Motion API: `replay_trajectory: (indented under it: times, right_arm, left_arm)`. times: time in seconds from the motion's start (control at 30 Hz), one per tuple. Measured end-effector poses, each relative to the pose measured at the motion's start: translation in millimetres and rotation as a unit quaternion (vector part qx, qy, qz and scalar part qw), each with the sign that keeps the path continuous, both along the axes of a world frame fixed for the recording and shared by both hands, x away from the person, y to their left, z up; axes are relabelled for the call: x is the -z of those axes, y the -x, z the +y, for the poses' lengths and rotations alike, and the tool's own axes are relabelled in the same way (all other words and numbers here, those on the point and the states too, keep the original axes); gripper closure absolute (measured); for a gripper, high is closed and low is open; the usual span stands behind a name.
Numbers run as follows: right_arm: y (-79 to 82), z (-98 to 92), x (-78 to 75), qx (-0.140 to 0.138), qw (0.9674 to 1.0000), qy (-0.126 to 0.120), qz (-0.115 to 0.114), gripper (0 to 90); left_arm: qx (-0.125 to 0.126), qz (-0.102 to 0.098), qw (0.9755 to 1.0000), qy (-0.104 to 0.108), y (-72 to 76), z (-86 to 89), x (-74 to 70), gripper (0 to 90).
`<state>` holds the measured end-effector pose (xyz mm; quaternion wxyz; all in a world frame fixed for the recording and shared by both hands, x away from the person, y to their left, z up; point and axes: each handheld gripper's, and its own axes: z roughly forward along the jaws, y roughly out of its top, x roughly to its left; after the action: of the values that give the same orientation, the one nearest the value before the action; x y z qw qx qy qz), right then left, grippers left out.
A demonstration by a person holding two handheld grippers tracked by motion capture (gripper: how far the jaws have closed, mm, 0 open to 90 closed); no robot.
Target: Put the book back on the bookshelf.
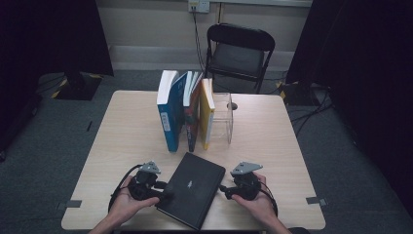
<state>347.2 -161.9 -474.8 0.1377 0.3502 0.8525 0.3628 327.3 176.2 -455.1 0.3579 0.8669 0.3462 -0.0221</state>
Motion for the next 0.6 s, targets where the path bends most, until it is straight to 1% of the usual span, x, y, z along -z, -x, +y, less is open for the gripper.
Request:
replay_trajectory:
  times: [0.03, 0.1, 0.13, 0.17, 0.2, 0.23, 0.27, 0.3, 0.33, 0.37, 0.4, 0.43, 0.5, 0.53, 0.57, 0.6]
  right_arm:
    - [-3.9, 0.1, 0.2, 0.007, 1.0, -0.001, 0.002, 30.4]
    - [-6.7, 0.1, 0.8, 0.01, 0.9999, -0.004, 0.002, 30.3]
    - [-7.9, 0.1, 1.1, 0.014, 0.9999, -0.006, 0.003, 30.2]
    - [-7.7, 0.0, 1.2, 0.014, 0.9999, -0.005, 0.002, 30.7]
    - [-7.1, 0.4, 1.1, 0.014, 0.9999, -0.005, 0.001, 31.1]
    - [-6.5, 0.9, 0.9, 0.016, 0.9999, -0.003, -0.001, 31.3]
    - [-6.0, 1.1, 0.9, 0.017, 0.9998, -0.004, -0.001, 32.8]
    - [-5.0, 1.4, 0.7, 0.017, 0.9998, -0.003, -0.001, 34.3]
    - [-3.9, 2.0, 0.6, 0.018, 0.9998, -0.003, -0.004, 35.2]
    - [-3.0, 2.4, 0.4, 0.018, 0.9998, -0.002, -0.006, 35.2]
    - [-2.5, 2.8, 0.0, 0.016, 0.9998, -0.003, -0.006, 35.1]
    - [-2.6, 2.8, -0.2, 0.016, 0.9998, -0.004, -0.006, 34.6]
    - [-3.6, 2.4, -0.3, 0.016, 0.9998, -0.007, -0.004, 33.6]
    - [-4.9, 2.1, -0.3, 0.017, 0.9998, -0.012, -0.001, 32.9]
    - [-6.3, 2.0, -0.5, 0.017, 0.9997, -0.016, -0.001, 31.8]
    - [-8.4, 3.3, -1.7, 0.018, 0.9997, -0.018, -0.006, 31.3]
  left_arm:
    - [0.003, 0.002, 1.0, 0.001, 1.1, 0.1, -0.1, 46.8]
    - [0.001, 0.002, 1.0, 0.005, 2.5, 0.4, 0.7, 47.3]
    - [-0.002, 0.004, 0.9999, 0.01, 1.2, 1.0, 0.8, 48.2]
    - [-0.008, 0.009, 0.9997, 0.022, -1.1, 1.3, 1.5, 48.4]
    - [-0.015, 0.008, 0.9995, 0.028, -4.0, 0.4, 2.4, 46.9]
    - [-0.018, 0.006, 0.9995, 0.026, -7.2, -1.2, 3.3, 46.6]
    - [-0.027, 0.006, 0.9992, 0.029, -10.5, -3.0, 5.0, 46.4]
    - [-0.032, 0.014, 0.9988, 0.034, -14.8, -4.3, 7.3, 46.4]
    - [-0.034, 0.024, 0.9981, 0.045, -17.8, -5.6, 9.0, 44.1]
    - [-0.041, 0.025, 0.9975, 0.052, -21.9, -7.8, 10.9, 44.0]
    - [-0.041, 0.026, 0.9974, 0.052, -23.0, -8.5, 11.2, 43.1]
    - [-0.043, 0.033, 0.9971, 0.054, -24.8, -9.8, 11.5, 42.5]
    - [-0.044, 0.034, 0.9971, 0.053, -25.0, -10.4, 11.2, 42.4]
    - [-0.045, 0.031, 0.997, 0.054, -23.8, -10.7, 10.4, 42.4]
    - [-0.046, 0.029, 0.9971, 0.052, -23.1, -10.9, 9.7, 42.5]
    - [-0.044, 0.03, 0.9976, 0.045, -21.2, -11.8, 8.7, 41.4]
